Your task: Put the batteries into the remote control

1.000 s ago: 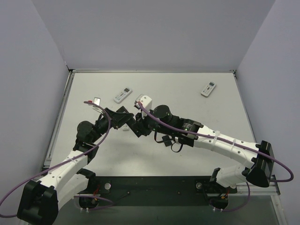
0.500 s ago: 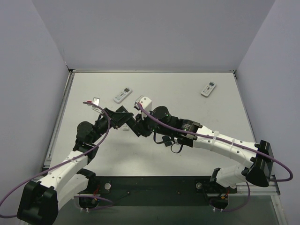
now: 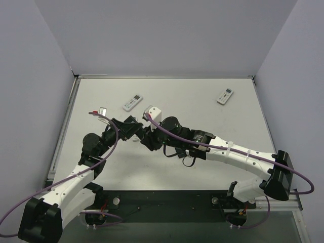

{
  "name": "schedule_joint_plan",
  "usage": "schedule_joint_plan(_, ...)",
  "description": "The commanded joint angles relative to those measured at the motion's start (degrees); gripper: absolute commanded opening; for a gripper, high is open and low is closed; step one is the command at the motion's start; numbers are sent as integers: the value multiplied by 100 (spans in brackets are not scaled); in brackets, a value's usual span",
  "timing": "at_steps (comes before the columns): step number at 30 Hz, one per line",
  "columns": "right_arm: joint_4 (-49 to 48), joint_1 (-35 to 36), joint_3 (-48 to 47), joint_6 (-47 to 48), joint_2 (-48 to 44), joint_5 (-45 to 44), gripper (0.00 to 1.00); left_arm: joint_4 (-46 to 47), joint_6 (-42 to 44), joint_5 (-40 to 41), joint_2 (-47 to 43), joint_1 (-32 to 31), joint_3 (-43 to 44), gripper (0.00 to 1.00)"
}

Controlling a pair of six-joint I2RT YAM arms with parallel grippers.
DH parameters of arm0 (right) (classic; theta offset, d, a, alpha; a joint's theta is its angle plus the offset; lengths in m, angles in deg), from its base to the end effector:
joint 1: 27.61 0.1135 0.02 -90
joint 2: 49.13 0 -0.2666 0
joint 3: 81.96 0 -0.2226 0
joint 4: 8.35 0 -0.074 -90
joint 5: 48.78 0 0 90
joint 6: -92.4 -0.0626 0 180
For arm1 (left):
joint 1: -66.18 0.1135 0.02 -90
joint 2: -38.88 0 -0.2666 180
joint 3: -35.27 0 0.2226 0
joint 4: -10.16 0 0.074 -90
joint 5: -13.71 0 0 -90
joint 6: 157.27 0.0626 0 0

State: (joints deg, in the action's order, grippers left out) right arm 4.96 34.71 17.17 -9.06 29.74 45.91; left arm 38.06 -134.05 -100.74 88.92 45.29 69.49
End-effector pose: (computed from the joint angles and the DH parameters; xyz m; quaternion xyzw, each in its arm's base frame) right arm 0.1463 0.2900 0.3561 -0.3552 0.6867 0.4056 0.4876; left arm 0.1692 -0.0923 0.2846 -0.0879 0.6301 -0.6224 0.4560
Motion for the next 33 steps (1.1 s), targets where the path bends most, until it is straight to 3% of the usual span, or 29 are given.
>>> schedule_joint_plan(1, 13, -19, -42, -31, 58, -231, 33, 315, -80, -131, -188, -30, -4, 0)
schedule_joint_plan(6, 127, -19, -121, 56, -56, -249, 40, 95, -80, -165, -153, -30, -75, 0)
schedule_joint_plan(10, 197, -19, -183, 136, -161, -240, 51, 85, -116, -262, -39, -38, -92, 0)
schedule_joint_plan(21, 400, -71, -307, 1022, -714, 435, 59, 165, -72, -719, 172, -21, 92, 0)
schedule_joint_plan(26, 531, -159, -78, 2753, -1005, 1455, 63, 191, -28, -1123, 304, -21, 303, 0)
schedule_joint_plan(33, 1041, -493, 63, 4282, -1111, 2764, 53, 33, -36, -1554, 436, -21, 654, 0)
